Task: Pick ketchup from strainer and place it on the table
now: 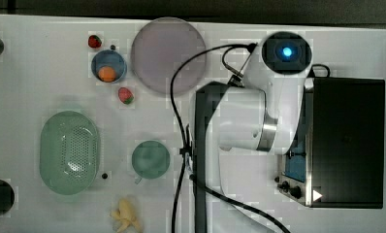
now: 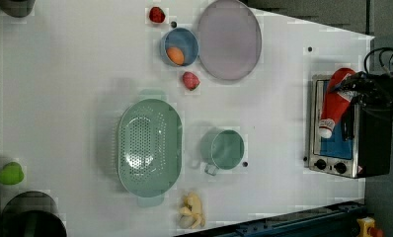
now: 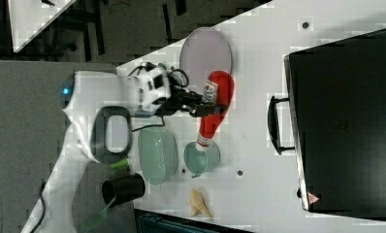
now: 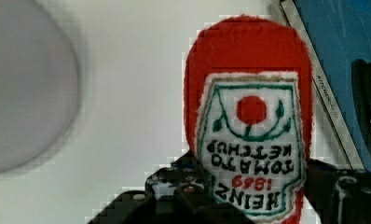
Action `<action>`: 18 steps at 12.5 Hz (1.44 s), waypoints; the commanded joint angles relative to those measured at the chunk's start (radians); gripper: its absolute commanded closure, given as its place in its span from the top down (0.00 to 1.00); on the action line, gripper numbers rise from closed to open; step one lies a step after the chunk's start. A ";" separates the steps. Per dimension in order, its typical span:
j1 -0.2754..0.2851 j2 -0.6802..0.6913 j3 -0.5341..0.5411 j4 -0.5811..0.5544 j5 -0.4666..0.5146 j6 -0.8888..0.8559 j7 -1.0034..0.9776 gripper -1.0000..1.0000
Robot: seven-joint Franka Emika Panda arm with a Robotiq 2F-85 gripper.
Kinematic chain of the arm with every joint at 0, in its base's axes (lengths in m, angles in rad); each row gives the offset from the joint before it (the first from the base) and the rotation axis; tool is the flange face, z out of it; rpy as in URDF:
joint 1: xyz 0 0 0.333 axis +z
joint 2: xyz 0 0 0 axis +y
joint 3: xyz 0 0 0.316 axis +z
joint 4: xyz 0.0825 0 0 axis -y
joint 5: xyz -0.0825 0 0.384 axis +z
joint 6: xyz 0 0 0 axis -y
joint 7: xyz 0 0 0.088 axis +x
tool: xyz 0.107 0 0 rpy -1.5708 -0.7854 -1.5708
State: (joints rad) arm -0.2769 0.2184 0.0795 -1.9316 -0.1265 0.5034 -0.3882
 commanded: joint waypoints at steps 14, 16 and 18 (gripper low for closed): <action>0.057 0.084 0.082 -0.430 0.004 0.583 -0.065 0.94; 0.057 0.051 0.082 -0.423 0.004 0.575 -0.064 1.00; 0.058 -0.013 0.086 -0.393 0.004 0.568 -0.060 1.00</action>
State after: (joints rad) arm -0.2178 0.2747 0.1451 -2.3691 -0.1248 1.0674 -0.4102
